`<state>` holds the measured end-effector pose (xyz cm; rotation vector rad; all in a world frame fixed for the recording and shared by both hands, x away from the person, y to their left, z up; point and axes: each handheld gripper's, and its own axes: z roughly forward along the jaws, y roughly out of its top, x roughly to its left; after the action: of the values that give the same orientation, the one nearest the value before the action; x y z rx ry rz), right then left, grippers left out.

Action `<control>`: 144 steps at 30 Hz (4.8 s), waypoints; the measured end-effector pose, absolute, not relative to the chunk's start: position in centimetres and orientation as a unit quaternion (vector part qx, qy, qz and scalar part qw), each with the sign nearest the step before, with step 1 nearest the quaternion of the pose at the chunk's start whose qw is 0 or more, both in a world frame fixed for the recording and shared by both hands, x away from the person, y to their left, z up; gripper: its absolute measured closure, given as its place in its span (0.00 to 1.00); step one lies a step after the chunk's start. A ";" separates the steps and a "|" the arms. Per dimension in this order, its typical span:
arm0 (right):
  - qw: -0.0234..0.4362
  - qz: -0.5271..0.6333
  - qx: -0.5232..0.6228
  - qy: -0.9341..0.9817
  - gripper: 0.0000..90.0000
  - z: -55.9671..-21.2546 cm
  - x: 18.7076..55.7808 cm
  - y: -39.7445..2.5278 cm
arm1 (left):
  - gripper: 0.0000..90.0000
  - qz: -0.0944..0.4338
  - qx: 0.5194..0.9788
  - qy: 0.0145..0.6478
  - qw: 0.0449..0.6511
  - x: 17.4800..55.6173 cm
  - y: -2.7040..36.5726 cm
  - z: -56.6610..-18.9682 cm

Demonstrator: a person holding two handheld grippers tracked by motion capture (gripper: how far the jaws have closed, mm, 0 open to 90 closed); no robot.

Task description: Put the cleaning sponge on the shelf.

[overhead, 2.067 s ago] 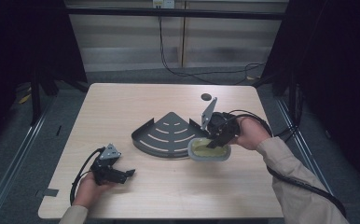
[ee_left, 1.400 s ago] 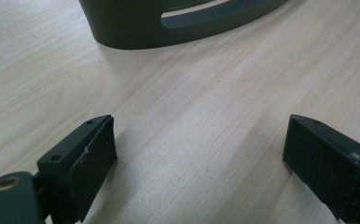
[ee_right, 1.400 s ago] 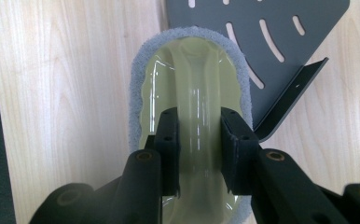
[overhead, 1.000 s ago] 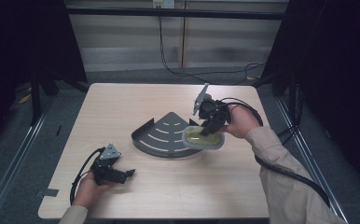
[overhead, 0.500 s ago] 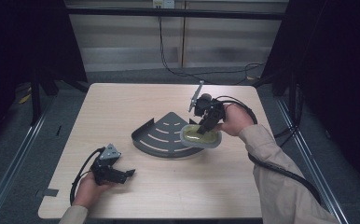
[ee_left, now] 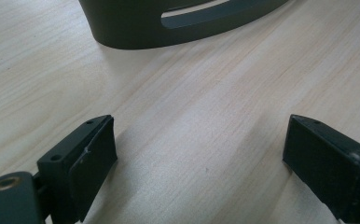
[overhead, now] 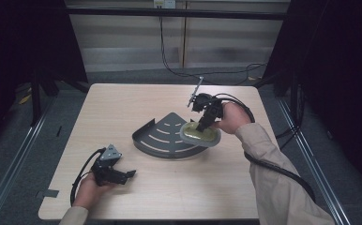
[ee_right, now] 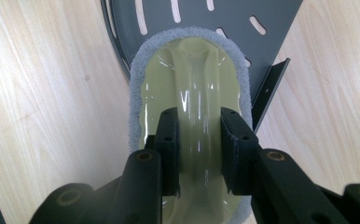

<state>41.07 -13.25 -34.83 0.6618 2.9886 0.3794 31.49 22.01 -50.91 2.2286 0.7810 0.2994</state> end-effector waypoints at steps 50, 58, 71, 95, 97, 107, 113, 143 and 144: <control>0.037 0.122 0.328 0.936 0.79 -36.1 44.2 -11.7 | 0.10 0.118 0.868 0.306 0.372 31.5 22.0 -50.9; 0.038 0.118 0.332 0.935 0.79 -36.4 44.5 -11.4 | 0.10 0.116 0.868 0.306 0.373 31.5 22.0 -50.9; 0.049 0.122 0.339 0.932 0.79 -36.7 45.1 -10.9 | 0.10 0.117 0.868 0.306 0.373 31.5 22.0 -50.9; 0.045 0.115 0.364 0.923 0.79 -38.4 45.6 -10.8 | 0.10 0.117 0.869 0.305 0.371 31.5 22.0 -50.9; 0.045 0.114 0.368 0.922 0.79 -38.6 45.7 -10.7 | 0.10 0.116 0.868 0.306 0.373 31.5 22.0 -50.9; 0.045 0.117 0.368 0.921 0.79 -39.1 46.0 -10.4 | 0.10 0.117 0.869 0.305 0.372 31.5 22.0 -50.9; 0.040 0.112 0.368 0.922 0.79 -39.6 46.1 -10.0 | 0.10 0.117 0.869 0.304 0.372 31.5 22.0 -50.9; 0.030 0.095 0.368 0.925 0.78 -40.8 46.2 -10.2 | 0.10 0.118 0.869 0.305 0.371 31.5 22.0 -50.9; 0.030 0.094 0.368 0.925 0.79 -40.9 46.2 -10.2 | 0.10 0.118 0.869 0.305 0.371 31.5 22.0 -50.9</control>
<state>46.18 -10.21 -40.86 1.1343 2.8516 0.2898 31.48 21.99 -50.92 2.2282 0.7818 0.3016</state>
